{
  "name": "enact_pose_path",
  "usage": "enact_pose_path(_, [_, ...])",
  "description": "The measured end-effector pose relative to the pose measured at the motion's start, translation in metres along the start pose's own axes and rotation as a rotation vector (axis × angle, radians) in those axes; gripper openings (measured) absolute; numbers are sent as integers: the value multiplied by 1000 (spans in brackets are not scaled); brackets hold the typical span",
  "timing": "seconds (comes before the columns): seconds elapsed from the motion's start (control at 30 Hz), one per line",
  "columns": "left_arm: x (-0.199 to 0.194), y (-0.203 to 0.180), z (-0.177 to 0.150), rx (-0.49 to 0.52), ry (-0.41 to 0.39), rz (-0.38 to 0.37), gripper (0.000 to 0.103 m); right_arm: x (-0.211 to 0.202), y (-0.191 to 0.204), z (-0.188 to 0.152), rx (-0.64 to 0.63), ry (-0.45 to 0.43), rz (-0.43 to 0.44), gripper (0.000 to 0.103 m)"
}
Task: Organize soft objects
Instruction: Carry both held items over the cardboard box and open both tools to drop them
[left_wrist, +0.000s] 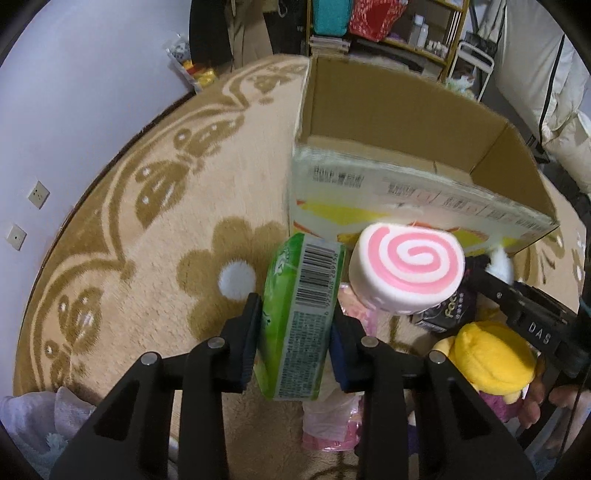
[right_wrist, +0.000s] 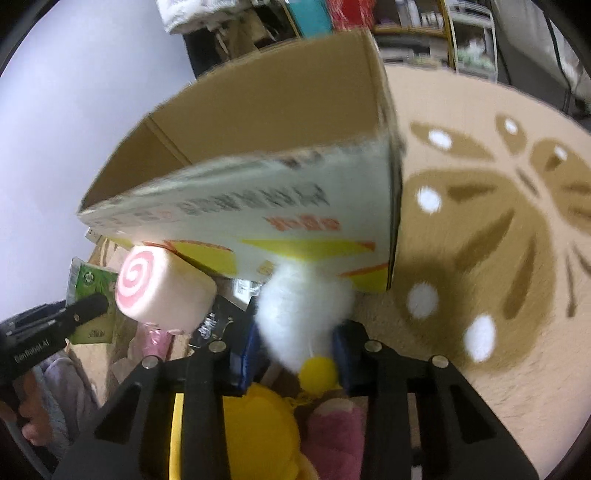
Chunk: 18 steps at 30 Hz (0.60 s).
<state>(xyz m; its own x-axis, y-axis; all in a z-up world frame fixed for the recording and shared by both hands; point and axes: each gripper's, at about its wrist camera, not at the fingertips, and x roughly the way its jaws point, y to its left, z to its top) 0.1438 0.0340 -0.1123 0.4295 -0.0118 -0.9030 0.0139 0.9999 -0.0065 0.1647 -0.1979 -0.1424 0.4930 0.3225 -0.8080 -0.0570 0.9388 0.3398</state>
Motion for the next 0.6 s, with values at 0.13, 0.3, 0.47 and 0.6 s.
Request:
enact_pose_path(0.13, [-16, 3, 1, -10, -58, -7, 31, -20, 16, -2, -56, -81, -29, 36])
enact_pose_path(0.3, [-40, 4, -2, -12, -142, 3, 31, -47, 29, -8, -84, -161, -43, 36])
enact_pose_path(0.47, [-66, 2, -5, -3, -217, 7, 31, -68, 39, -8, -94, -212, -46, 36])
enact_pose_path(0.6, [-74, 4, -10, -2, -246, -3, 31, -86, 46, -9, -107, -263, -49, 36])
